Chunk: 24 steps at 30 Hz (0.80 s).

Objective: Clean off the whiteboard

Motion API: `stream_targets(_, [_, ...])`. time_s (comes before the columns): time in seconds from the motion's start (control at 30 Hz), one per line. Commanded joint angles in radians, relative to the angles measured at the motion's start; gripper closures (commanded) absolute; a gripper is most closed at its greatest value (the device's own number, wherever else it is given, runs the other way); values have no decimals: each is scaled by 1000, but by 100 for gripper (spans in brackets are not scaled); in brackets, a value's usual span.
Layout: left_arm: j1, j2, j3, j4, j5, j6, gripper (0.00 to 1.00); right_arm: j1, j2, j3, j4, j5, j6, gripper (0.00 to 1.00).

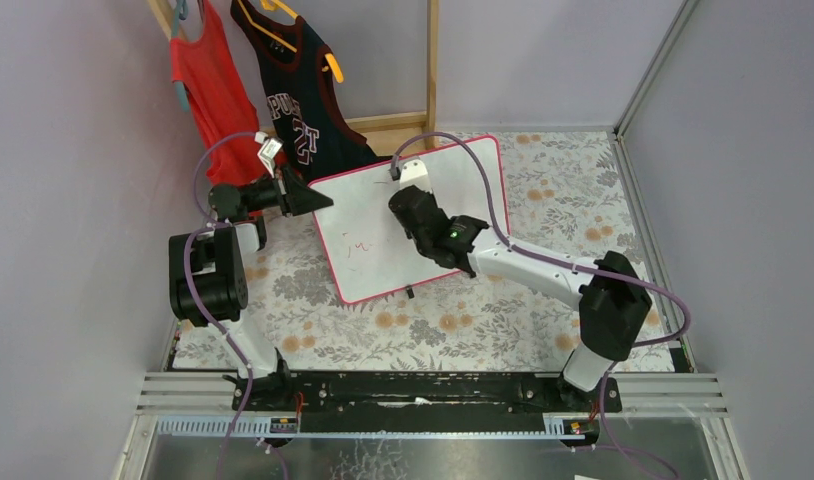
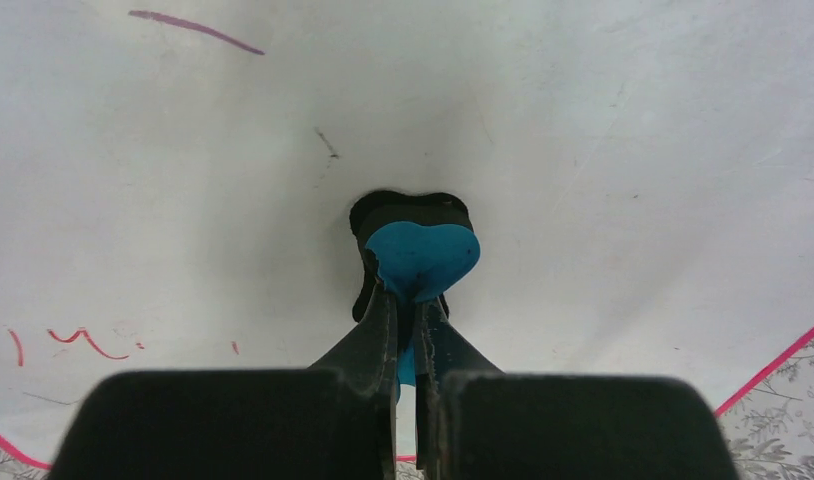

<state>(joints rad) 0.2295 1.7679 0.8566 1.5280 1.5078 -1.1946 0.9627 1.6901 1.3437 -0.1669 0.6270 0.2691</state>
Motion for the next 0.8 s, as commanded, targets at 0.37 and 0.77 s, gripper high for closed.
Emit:
stream_targets(0.37, [-20,-39,-11,73,81,-48,100,200,266,298,-7,-57,15,100])
stream_targets(0.77, [-19,-39,-10,74,82,-46,100,218,287,346,-33,0,-4,100])
